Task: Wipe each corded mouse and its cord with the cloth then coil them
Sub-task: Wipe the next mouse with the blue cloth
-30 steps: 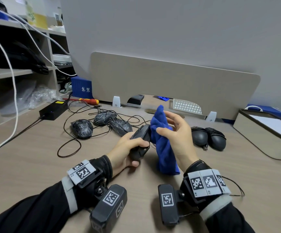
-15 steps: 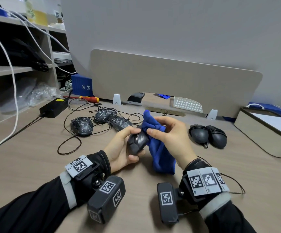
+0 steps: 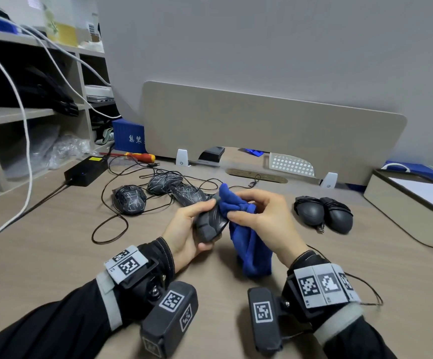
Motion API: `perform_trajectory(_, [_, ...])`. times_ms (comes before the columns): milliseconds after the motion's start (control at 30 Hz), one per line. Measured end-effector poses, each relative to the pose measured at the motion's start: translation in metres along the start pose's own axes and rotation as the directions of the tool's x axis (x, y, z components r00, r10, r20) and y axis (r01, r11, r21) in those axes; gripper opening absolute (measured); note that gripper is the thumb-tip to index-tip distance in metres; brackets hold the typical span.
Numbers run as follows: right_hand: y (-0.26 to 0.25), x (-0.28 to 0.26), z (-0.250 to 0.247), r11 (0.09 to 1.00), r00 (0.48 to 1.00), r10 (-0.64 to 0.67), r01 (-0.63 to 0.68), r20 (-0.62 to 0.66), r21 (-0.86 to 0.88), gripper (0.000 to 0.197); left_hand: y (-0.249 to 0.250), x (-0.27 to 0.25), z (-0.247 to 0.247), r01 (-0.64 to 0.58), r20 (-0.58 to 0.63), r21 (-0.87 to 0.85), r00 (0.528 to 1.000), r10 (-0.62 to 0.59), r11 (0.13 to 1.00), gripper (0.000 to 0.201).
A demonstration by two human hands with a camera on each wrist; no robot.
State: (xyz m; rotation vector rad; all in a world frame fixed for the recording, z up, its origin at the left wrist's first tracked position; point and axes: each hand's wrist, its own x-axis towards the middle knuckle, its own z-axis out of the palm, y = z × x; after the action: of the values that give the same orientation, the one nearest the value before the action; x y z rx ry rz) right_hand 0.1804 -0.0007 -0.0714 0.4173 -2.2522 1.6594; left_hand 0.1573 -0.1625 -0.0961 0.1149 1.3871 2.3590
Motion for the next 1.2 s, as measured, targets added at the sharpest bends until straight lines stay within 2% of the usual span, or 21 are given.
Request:
perform_trajectory(67, [-0.002, -0.002, 0.003, 1.0, 0.992, 0.011, -0.007, 0.129, -0.03, 0.039, 0.001, -0.001, -0.001, -0.011, -0.003, 0.007, 1.0, 0.011, 1.0, 0.036])
perform_trajectory(133, [-0.003, -0.001, 0.006, 1.0, 0.988, 0.021, -0.017, 0.152, -0.025, 0.035, 0.003, -0.001, -0.003, 0.0, 0.017, 0.01, 1.0, 0.0, 1.0, 0.036])
perform_trajectory(233, [0.002, 0.0, 0.007, 0.992, 0.997, 0.054, -0.048, -0.052, 0.115, 0.028, 0.005, -0.001, -0.003, 0.054, 0.072, -0.016, 0.996, -0.053, 0.998, 0.026])
perform_trajectory(300, [0.004, 0.0, 0.007, 0.981, 0.987, 0.085, -0.06, -0.133, 0.184, 0.026, 0.002, -0.003, 0.001, 0.103, 0.125, 0.056, 0.986, -0.11, 0.993, 0.03])
perform_trajectory(400, [0.0, -0.002, 0.009, 0.972, 0.986, 0.113, -0.083, -0.124, 0.221, 0.027, -0.002, -0.009, 0.006, 0.118, 0.196, 0.218, 0.967, -0.162, 0.969, 0.046])
perform_trajectory(500, [0.0, 0.0, 0.009, 0.976, 0.985, 0.091, -0.059, -0.147, 0.207, 0.03, -0.004, -0.006, 0.006, 0.111, 0.186, 0.171, 0.972, -0.143, 0.979, 0.044])
perform_trajectory(567, [0.003, 0.001, 0.009, 0.989, 0.983, 0.063, -0.039, -0.175, 0.14, 0.032, -0.004, -0.004, 0.006, 0.1, 0.159, 0.114, 0.98, -0.118, 0.988, 0.044])
perform_trajectory(600, [0.003, 0.002, 0.01, 0.995, 0.987, 0.05, -0.035, -0.155, 0.097, 0.031, -0.004, -0.003, 0.006, 0.091, 0.141, 0.096, 0.984, -0.104, 0.991, 0.046])
perform_trajectory(667, [0.003, 0.0, 0.012, 0.998, 0.999, 0.033, -0.031, -0.035, 0.046, 0.027, -0.005, 0.0, 0.004, 0.06, 0.086, 0.046, 0.994, -0.063, 0.997, 0.051])
perform_trajectory(733, [-0.001, -0.004, 0.015, 0.999, 0.992, 0.014, -0.019, 0.121, 0.04, 0.031, -0.006, 0.004, 0.0, 0.052, 0.017, -0.003, 0.998, -0.052, 0.999, 0.054])
perform_trajectory(800, [-0.006, -0.006, 0.017, 0.999, 0.98, 0.007, -0.014, 0.2, 0.034, 0.036, -0.006, 0.006, -0.002, 0.067, -0.004, -0.015, 0.998, -0.067, 0.998, 0.051])
perform_trajectory(833, [-0.006, -0.005, 0.017, 0.999, 0.984, 0.01, -0.018, 0.179, 0.042, 0.036, -0.006, 0.005, -0.002, 0.058, 0.003, -0.007, 0.998, -0.058, 0.998, 0.05])
perform_trajectory(933, [-0.001, -0.002, 0.013, 0.999, 1.0, 0.021, -0.02, -0.018, 0.034, 0.029, -0.007, 0.003, 0.003, 0.03, 0.057, 0.039, 0.998, -0.032, 0.999, 0.045])
perform_trajectory(967, [0.001, -0.001, 0.012, 1.0, 0.999, 0.024, -0.023, -0.049, 0.017, 0.027, -0.007, 0.002, 0.004, 0.024, 0.069, 0.045, 0.997, -0.027, 0.999, 0.043])
perform_trajectory(1000, [0.001, -0.002, 0.013, 1.0, 0.999, 0.023, -0.022, -0.038, 0.014, 0.026, -0.008, 0.003, 0.004, 0.022, 0.072, 0.044, 0.997, -0.025, 0.999, 0.043])
perform_trajectory(1133, [-0.01, -0.009, 0.018, 0.999, 0.986, -0.01, 0.002, 0.164, 0.046, 0.034, -0.009, 0.007, -0.004, 0.043, 0.014, 0.056, 0.999, -0.044, 0.998, 0.054])
perform_trajectory(1200, [-0.011, -0.008, 0.019, 0.994, 0.99, 0.01, -0.026, 0.143, 0.11, 0.035, -0.009, 0.008, -0.003, 0.051, 0.0, 0.09, 0.999, -0.051, 0.995, 0.051])
